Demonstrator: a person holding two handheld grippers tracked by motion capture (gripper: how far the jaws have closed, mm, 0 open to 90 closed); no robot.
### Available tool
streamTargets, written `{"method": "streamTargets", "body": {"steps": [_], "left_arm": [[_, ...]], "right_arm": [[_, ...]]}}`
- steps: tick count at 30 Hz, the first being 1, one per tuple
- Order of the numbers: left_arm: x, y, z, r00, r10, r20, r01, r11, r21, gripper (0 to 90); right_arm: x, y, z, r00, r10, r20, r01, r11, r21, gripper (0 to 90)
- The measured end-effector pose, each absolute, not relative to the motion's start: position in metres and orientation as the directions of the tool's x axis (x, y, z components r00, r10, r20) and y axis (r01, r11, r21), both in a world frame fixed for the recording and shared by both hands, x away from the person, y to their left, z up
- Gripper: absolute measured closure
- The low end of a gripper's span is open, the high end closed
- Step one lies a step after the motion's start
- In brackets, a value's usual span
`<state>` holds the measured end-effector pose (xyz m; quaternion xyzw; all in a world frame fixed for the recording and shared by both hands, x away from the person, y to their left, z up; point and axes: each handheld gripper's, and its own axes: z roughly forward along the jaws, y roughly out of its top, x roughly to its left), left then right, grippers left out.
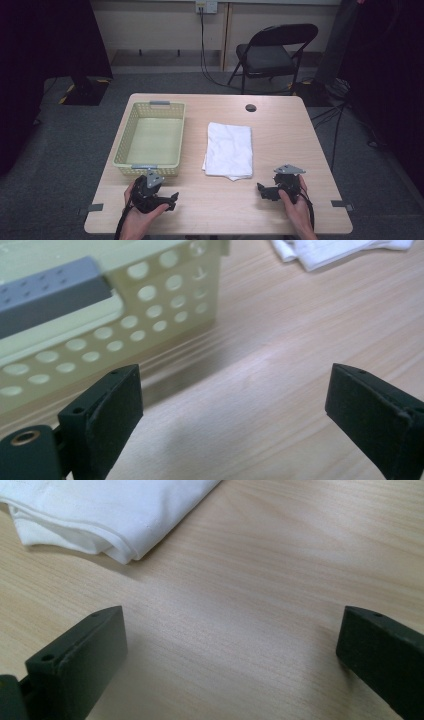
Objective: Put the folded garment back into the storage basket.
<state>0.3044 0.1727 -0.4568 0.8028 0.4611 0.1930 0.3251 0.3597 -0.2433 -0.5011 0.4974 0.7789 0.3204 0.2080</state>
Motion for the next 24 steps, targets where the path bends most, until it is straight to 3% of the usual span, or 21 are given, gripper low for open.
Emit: {"method": "streamTargets", "body": {"steps": [24], "left_arm": [[0.323,0.137,-0.434,0.557,0.830,0.035,0.571,-0.413,0.710,7.4]], "right_arm": [[0.359,-0.243,-0.501,-0.417,0.909,-0.006,0.641,0.299,0.706,0.0]]}}
